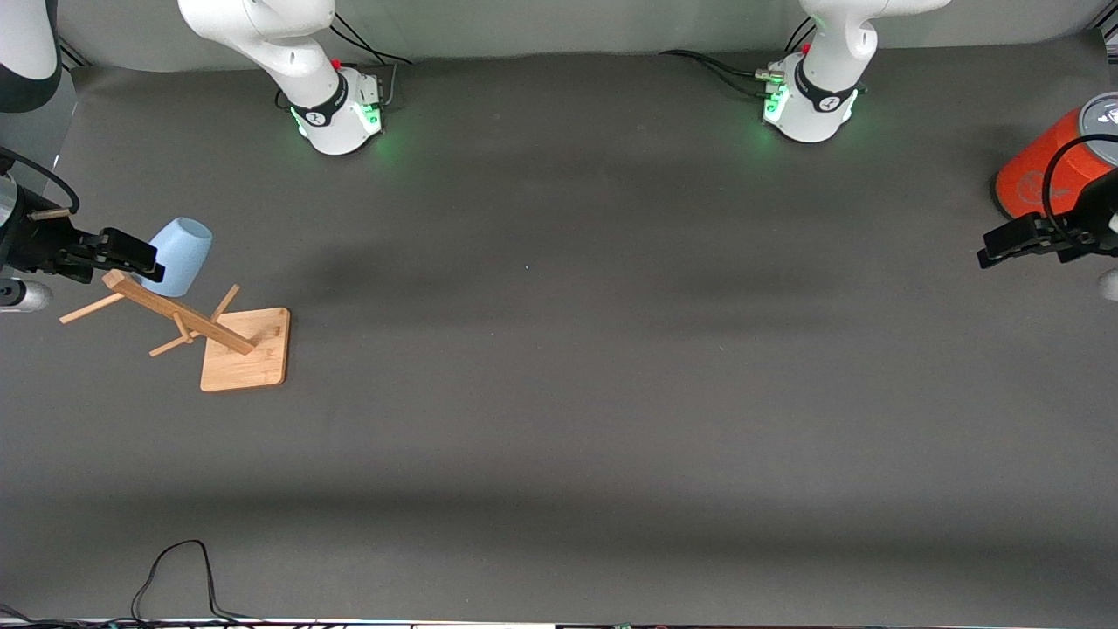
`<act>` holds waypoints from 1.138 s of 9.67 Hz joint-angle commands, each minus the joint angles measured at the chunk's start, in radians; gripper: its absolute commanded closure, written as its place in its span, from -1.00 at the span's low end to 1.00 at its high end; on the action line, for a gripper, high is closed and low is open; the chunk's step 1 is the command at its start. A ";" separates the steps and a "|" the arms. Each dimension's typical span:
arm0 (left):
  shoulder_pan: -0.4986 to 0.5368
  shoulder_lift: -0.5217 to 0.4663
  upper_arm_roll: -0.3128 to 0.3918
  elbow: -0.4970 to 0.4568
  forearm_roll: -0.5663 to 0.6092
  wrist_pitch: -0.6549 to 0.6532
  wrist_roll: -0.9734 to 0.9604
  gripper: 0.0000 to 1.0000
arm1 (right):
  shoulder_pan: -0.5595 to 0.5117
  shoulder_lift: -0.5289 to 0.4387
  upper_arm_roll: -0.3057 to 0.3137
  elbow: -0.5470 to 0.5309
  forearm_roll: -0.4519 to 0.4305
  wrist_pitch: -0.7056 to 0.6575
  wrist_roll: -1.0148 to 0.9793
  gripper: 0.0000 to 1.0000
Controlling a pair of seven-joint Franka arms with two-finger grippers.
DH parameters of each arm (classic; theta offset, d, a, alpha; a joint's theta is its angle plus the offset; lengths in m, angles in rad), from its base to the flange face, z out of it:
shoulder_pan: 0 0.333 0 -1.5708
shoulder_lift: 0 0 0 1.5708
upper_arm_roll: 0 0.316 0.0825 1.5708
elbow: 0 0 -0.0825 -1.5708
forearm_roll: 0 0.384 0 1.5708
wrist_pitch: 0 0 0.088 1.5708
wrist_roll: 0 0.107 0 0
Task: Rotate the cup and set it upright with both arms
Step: 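Move the right gripper to the light blue cup on the wooden stand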
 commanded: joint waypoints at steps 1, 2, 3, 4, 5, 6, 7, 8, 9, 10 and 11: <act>-0.007 -0.008 -0.007 0.022 -0.006 -0.046 0.011 -1.00 | 0.003 0.005 -0.004 0.016 -0.009 -0.005 -0.019 -1.00; -0.002 -0.005 -0.004 0.017 -0.006 -0.066 0.017 -1.00 | -0.001 -0.019 -0.019 -0.021 -0.010 -0.004 -0.023 -1.00; 0.000 0.008 -0.001 0.011 -0.005 -0.068 0.031 -1.00 | 0.002 -0.073 -0.048 -0.079 -0.013 0.002 -0.033 -1.00; 0.003 0.024 0.004 -0.006 -0.002 -0.074 0.030 -1.00 | 0.002 -0.130 -0.080 -0.152 -0.016 0.022 -0.077 -1.00; 0.006 0.040 0.010 -0.008 0.016 -0.083 0.025 -1.00 | 0.005 -0.173 -0.123 -0.209 -0.017 0.036 -0.086 -1.00; 0.018 0.060 0.010 -0.005 0.052 -0.080 0.028 -1.00 | 0.005 -0.213 -0.146 -0.255 -0.017 0.036 -0.086 -1.00; 0.044 0.102 0.010 -0.002 0.066 -0.059 0.030 -1.00 | 0.005 -0.251 -0.153 -0.298 -0.018 0.039 -0.076 -1.00; 0.070 0.153 0.008 0.011 0.057 -0.025 0.030 -1.00 | 0.003 -0.273 -0.153 -0.332 -0.018 0.039 -0.024 -1.00; 0.072 0.191 0.008 0.018 0.055 0.025 0.030 -1.00 | 0.006 -0.274 -0.153 -0.334 -0.018 0.033 0.118 -1.00; 0.073 0.230 0.010 0.043 0.063 0.076 0.031 -1.00 | 0.009 -0.274 -0.150 -0.337 -0.006 0.035 0.295 -1.00; 0.075 0.261 0.010 0.076 0.063 0.087 0.031 -1.00 | 0.009 -0.265 -0.148 -0.337 0.006 0.041 0.425 -1.00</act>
